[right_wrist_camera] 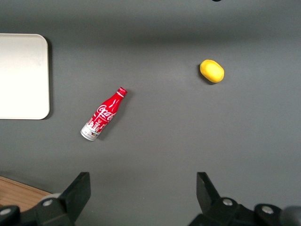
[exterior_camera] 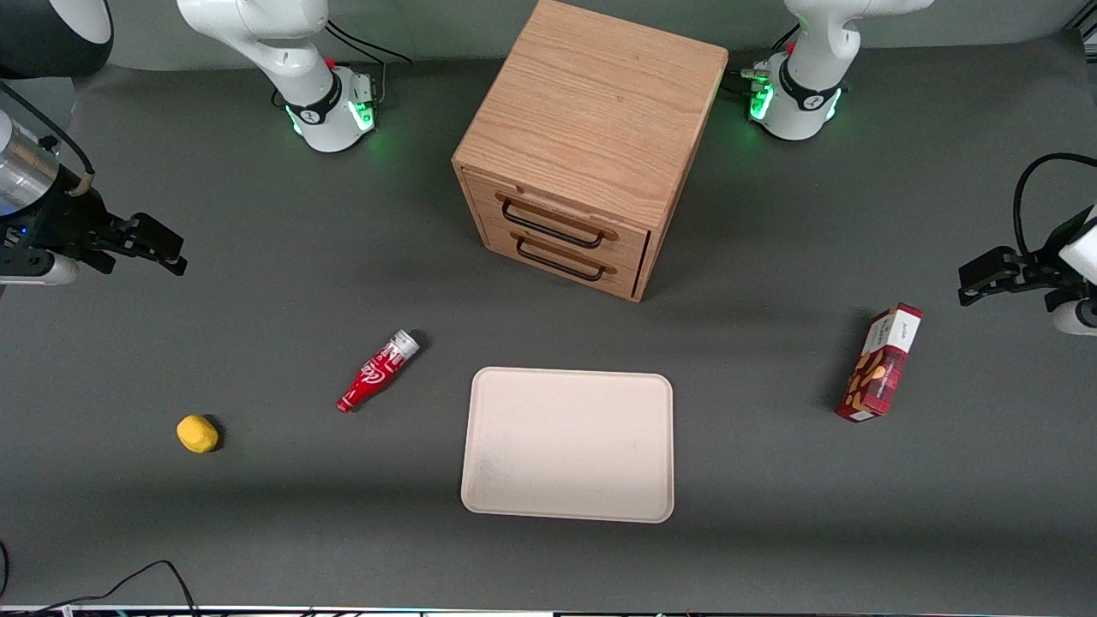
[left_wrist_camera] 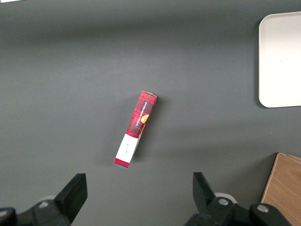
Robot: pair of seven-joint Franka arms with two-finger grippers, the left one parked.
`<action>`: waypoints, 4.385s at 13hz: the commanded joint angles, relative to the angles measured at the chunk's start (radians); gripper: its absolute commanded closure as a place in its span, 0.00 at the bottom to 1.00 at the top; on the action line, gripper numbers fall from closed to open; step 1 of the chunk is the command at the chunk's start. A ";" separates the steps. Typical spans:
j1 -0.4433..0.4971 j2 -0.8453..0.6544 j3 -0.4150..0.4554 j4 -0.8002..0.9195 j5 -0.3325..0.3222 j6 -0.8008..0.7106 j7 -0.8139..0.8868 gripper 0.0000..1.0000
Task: Open upper drawer
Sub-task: 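Move the right gripper toward the upper drawer's black handle, then hook the right gripper onto the upper drawer's black handle, then pull the upper drawer outward from the cabinet with the right gripper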
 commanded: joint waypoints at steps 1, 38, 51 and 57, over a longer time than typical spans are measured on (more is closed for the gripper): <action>0.002 -0.005 -0.005 -0.005 0.015 -0.004 0.007 0.00; 0.229 0.675 0.642 0.261 -0.250 0.179 -0.086 0.00; 0.230 0.680 0.461 0.349 -0.239 0.245 -0.354 0.00; 0.230 0.689 0.336 0.372 -0.215 0.377 -0.465 0.00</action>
